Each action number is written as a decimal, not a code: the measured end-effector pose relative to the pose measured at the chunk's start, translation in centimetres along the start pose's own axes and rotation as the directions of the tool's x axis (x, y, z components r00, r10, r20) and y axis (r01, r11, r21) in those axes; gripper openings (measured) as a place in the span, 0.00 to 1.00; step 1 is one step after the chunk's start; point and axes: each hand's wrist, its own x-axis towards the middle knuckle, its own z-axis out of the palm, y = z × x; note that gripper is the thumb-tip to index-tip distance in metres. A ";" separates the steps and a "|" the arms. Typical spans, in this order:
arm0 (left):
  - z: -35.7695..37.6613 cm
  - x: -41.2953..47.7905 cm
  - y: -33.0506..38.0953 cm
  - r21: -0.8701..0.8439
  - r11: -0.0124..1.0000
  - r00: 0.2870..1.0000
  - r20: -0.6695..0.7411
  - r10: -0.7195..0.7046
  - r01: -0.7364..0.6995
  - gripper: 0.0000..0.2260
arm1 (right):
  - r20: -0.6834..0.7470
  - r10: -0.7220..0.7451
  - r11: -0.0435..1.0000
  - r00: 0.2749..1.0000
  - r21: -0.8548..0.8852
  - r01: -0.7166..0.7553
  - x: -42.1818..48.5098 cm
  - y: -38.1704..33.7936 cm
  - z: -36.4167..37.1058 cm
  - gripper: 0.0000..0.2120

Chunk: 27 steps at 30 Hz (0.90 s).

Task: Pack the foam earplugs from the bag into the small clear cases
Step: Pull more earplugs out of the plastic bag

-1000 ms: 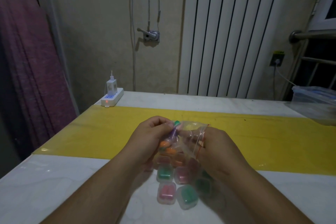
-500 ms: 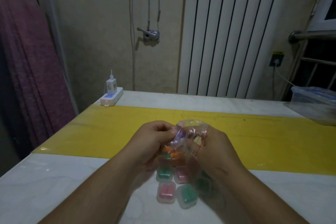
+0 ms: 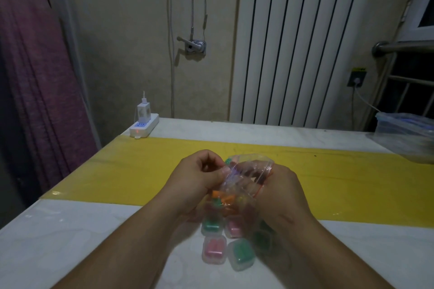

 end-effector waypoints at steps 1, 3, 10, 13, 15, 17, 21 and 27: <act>0.1 0.0 0.0 -0.009 1.000 1.000 0.000 0.001 -0.001 0.08 | -0.007 -0.010 1.000 1.000 0.008 0.010 0.0 0.0 0.0 0.13; 0.2 0.0 0.1 -0.025 1.000 1.000 0.002 -0.001 0.001 0.09 | -0.013 -0.032 0.999 0.999 0.018 0.032 0.1 0.0 -0.1 0.14; 0.2 -0.1 0.1 0.006 1.000 1.000 -0.008 0.010 -0.010 0.12 | 0.088 -0.011 0.994 0.996 0.107 0.002 0.0 -0.2 -0.2 0.07; 0.2 -0.2 0.1 -0.007 1.000 1.000 0.003 -0.002 0.002 0.13 | 0.074 0.036 0.996 0.997 0.083 -0.043 0.1 0.0 0.0 0.09; 0.3 -0.1 0.1 -0.027 1.000 1.000 -0.008 -0.008 0.008 0.14 | 0.039 0.038 0.995 0.999 0.092 -0.041 0.2 -0.1 -0.1 0.14; 0.4 -0.1 0.0 -0.012 1.000 1.000 -0.023 0.007 -0.008 0.14 | 0.018 0.019 0.993 1.000 0.114 -0.021 0.1 -0.3 -0.2 0.14; 0.5 -0.2 0.1 0.056 0.997 0.998 -0.040 0.054 -0.052 0.14 | 0.036 0.031 0.994 0.999 0.103 -0.035 0.1 -0.7 -0.5 0.08; 0.2 -0.2 0.0 0.130 0.989 0.996 -0.035 0.079 -0.074 0.12 | 0.066 0.049 0.993 0.997 0.103 -0.055 0.3 -0.8 -0.7 0.07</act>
